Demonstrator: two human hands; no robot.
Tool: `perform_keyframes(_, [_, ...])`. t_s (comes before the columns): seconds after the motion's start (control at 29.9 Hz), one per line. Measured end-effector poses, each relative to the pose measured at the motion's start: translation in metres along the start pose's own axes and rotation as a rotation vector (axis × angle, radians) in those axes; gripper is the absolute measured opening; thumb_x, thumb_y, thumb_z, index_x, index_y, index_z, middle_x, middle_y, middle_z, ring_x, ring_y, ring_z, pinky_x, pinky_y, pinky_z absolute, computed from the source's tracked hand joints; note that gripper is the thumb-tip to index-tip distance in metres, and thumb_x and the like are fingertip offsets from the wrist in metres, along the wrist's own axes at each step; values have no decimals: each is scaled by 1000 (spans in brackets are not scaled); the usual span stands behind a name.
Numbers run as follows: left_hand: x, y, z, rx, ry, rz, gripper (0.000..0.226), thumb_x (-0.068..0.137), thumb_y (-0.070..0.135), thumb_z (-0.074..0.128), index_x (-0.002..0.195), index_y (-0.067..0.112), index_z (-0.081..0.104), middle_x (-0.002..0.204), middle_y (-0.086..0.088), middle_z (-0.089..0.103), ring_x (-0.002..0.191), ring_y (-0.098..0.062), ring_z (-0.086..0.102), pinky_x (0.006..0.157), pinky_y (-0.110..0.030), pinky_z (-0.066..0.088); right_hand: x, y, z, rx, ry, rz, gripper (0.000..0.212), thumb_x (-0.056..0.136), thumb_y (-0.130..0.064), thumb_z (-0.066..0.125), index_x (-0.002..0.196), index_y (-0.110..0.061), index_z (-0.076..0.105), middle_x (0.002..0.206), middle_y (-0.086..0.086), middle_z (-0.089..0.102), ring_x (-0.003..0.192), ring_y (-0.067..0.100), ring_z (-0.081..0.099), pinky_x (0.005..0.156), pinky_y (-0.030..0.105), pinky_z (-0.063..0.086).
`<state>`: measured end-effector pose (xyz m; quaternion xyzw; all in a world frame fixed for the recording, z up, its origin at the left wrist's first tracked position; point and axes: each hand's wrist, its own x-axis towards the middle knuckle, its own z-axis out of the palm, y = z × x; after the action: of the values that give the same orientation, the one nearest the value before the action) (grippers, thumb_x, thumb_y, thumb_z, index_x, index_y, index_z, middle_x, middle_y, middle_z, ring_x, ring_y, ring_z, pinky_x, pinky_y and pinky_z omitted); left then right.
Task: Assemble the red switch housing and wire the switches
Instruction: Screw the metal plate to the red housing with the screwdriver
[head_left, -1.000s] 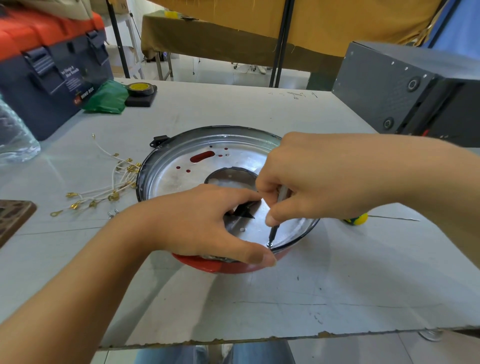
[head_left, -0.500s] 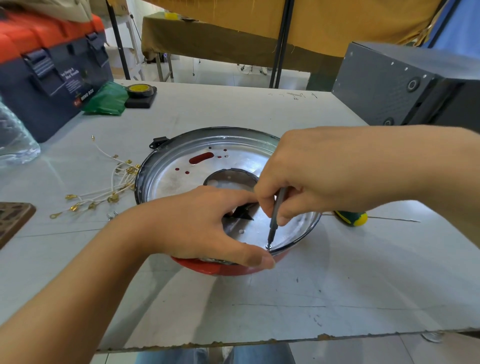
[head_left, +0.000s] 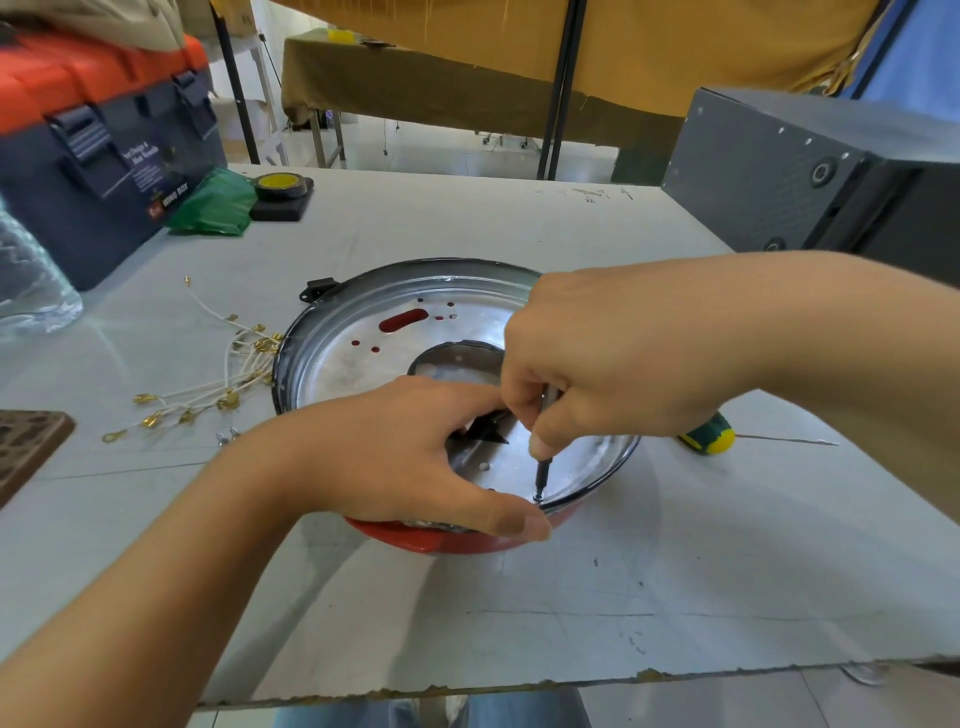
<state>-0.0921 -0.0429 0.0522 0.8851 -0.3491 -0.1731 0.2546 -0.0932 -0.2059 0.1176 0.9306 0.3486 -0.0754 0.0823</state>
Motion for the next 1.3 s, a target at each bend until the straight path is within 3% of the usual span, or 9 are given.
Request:
perform_keyframes(0.13, [-1, 1, -1, 3, -10, 1, 42, 57, 80, 51, 94, 62, 41, 102, 33, 52, 99, 8, 50, 78, -13, 39, -1, -6, -4, -28, -34, 41, 14, 84, -38, 62, 92, -28, 67, 73, -7, 57, 50, 5, 39, 44, 14, 29])
perform_keyframes(0.23, [0, 1, 0, 8, 0, -8, 47, 56, 80, 51, 98, 60, 42, 102, 30, 53, 99, 7, 50, 82, -16, 42, -1, -9, -6, -21, -81, 59, 14, 85, -37, 62, 89, -25, 68, 67, -7, 52, 51, 7, 40, 47, 14, 27])
perform_keyframes(0.4, [1, 1, 0, -2, 6, -18, 59, 57, 79, 53, 110, 56, 43, 102, 32, 54, 98, 9, 51, 83, -18, 42, -5, 2, -10, 200, -156, 40, 13, 88, -32, 59, 78, -26, 64, 67, -6, 62, 62, 8, 53, 60, 18, 42])
perform_keyframes(0.57, [1, -2, 1, 19, 4, -32, 74, 57, 80, 53, 124, 51, 42, 107, 31, 55, 100, 8, 50, 87, -21, 44, -10, 15, 0, 525, -47, 28, 8, 85, -25, 66, 79, -24, 60, 58, -7, 67, 51, 1, 57, 52, 12, 44])
perform_keyframes(0.74, [1, 0, 0, -3, 8, -12, 62, 61, 76, 57, 117, 55, 44, 110, 32, 55, 104, 8, 51, 89, -22, 44, -10, 21, 20, 866, 61, 20, 16, 84, -26, 68, 78, -12, 69, 53, -3, 61, 50, 5, 51, 52, 12, 41])
perform_keyframes(0.87, [1, 0, 0, -19, 11, -2, 61, 63, 72, 60, 118, 57, 42, 112, 31, 54, 106, 6, 51, 89, -23, 44, -13, 18, 28, 862, 175, -3, 22, 87, -34, 61, 76, -17, 70, 59, -7, 62, 56, 3, 54, 56, 15, 44])
perform_keyframes(0.97, [1, -3, 1, 18, 36, -60, 75, 57, 77, 60, 123, 45, 42, 115, 25, 56, 105, 3, 53, 92, -29, 48, -18, 19, 26, 913, 399, 61, 23, 90, -32, 57, 77, -19, 70, 74, -3, 69, 65, 7, 62, 64, 21, 51])
perform_keyframes(1.07, [-2, -1, 2, 77, 71, -97, 81, 52, 79, 57, 118, 32, 48, 112, 16, 58, 100, -2, 55, 89, -33, 49, -21, 26, 26, 955, 500, 137, 30, 95, -24, 48, 72, -21, 66, 79, -3, 69, 77, 7, 65, 74, 15, 50])
perform_keyframes(1.3, [-3, 2, -4, 246, 4, -109, 85, 55, 85, 48, 128, 41, 42, 109, 26, 43, 102, 8, 39, 90, -17, 39, -19, 36, 38, 945, 523, 247, 25, 94, -11, 48, 86, -26, 65, 68, -11, 67, 60, -9, 54, 58, 1, 38])
